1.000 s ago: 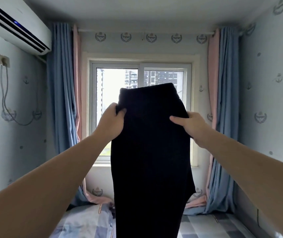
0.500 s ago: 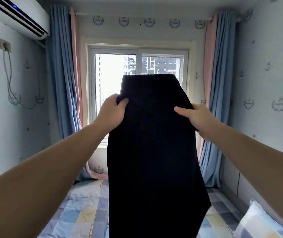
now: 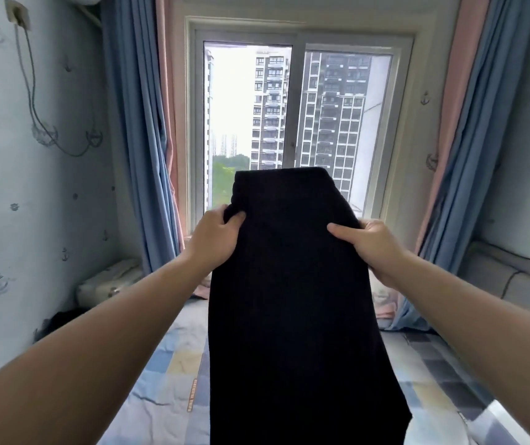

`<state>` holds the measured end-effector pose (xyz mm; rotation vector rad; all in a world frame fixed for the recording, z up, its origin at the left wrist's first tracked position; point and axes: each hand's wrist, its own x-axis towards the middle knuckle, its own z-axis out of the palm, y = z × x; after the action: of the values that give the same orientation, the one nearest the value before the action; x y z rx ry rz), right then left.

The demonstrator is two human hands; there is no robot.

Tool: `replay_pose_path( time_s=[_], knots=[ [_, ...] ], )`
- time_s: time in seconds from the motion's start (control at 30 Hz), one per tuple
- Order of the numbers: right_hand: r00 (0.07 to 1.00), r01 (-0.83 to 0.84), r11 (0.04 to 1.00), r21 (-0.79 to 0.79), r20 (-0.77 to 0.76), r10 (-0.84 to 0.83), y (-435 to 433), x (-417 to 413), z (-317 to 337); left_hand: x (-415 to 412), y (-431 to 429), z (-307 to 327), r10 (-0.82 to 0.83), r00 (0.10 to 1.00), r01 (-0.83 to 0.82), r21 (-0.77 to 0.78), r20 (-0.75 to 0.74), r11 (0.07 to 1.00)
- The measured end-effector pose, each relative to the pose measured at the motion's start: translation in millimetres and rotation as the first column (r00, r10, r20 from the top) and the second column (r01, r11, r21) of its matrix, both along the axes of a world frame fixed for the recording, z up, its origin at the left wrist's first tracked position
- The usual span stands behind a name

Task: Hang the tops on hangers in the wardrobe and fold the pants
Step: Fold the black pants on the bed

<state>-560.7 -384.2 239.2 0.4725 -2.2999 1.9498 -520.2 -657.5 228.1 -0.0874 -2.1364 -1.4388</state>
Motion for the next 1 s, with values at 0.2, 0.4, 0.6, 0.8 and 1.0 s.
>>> replay_pose_path(
  time_s=[0.2,0.4,0.6,0.8,1.0],
  knots=[
    [0.967,-0.059,0.985,0.165,0.256,0.015,-87.2,-91.5,-153.1,-78.5,-86.5,-168.5,0.034,0.953,-0.047,0.034,0.303,0.998],
    [0.886,-0.117,0.929,0.352,0.460,-0.062,-177.8,-170.6,-344.0,-140.1,-160.9,-361.8,0.056,0.790,-0.097,0.035,0.610,0.995],
    [0.871,-0.116,0.879,0.463,0.473,-0.134,-259.6,-254.2,-518.6,-208.5,-230.9,-538.7,0.099,0.632,-0.226,0.060,0.769,0.972],
    [0.896,-0.038,0.849,0.528,0.395,-0.205,-317.3,-337.4,-631.8,-290.0,-274.4,-657.6,0.164,0.634,-0.279,0.026,0.756,0.960],
    [0.891,-0.060,0.687,0.724,0.349,-0.291,-332.8,-348.7,-686.6,-312.8,-273.7,-718.4,0.197,0.609,-0.191,-0.099,0.769,0.977]
  ],
)
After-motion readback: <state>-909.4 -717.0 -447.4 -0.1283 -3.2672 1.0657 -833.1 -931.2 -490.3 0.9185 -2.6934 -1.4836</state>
